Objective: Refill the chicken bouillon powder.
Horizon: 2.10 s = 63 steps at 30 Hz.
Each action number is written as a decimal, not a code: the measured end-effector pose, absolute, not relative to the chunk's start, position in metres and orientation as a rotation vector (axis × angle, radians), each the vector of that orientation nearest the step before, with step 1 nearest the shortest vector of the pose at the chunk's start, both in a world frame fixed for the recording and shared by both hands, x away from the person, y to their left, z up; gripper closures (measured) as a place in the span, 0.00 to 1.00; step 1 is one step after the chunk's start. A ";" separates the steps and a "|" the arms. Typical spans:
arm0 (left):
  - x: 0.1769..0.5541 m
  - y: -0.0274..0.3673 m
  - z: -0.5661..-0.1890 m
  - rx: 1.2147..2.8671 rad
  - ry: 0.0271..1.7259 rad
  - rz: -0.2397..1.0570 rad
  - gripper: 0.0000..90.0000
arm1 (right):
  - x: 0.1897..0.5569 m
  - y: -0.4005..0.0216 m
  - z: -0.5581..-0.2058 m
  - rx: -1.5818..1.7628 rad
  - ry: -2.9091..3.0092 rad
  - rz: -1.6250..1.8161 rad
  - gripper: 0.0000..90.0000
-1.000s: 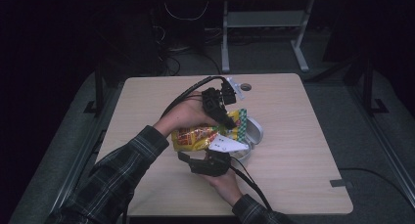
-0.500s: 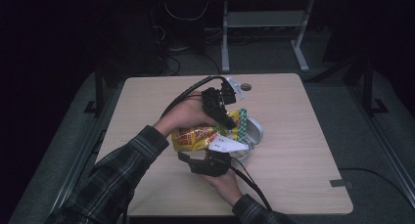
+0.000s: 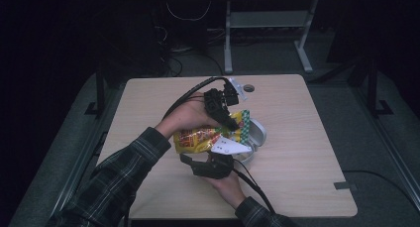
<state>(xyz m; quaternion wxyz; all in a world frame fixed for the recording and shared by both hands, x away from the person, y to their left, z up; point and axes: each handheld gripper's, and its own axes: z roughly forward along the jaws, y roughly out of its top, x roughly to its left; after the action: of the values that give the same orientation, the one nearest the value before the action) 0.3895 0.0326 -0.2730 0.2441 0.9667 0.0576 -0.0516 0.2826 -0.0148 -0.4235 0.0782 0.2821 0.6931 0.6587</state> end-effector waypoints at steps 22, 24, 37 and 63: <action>0.390 0.033 -0.273 2.638 0.155 -0.147 1.00 | 0.282 -0.015 -0.423 0.833 2.073 1.972 0.44; 0.389 0.033 -0.273 2.639 0.158 -0.150 1.00 | 0.282 -0.015 -0.423 0.833 2.073 1.972 0.44; 0.390 0.031 -0.273 2.641 0.161 -0.145 1.00 | 0.282 -0.015 -0.423 0.838 2.072 1.980 0.44; 0.391 0.029 -0.274 2.649 0.170 -0.145 1.00 | 0.283 -0.016 -0.423 0.841 2.067 1.989 0.44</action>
<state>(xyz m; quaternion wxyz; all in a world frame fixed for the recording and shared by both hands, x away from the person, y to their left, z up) 0.3909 0.0285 -0.2743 0.2393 0.9675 0.0620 -0.0531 0.2832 -0.0163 -0.4231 0.0760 0.2805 0.6894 0.6635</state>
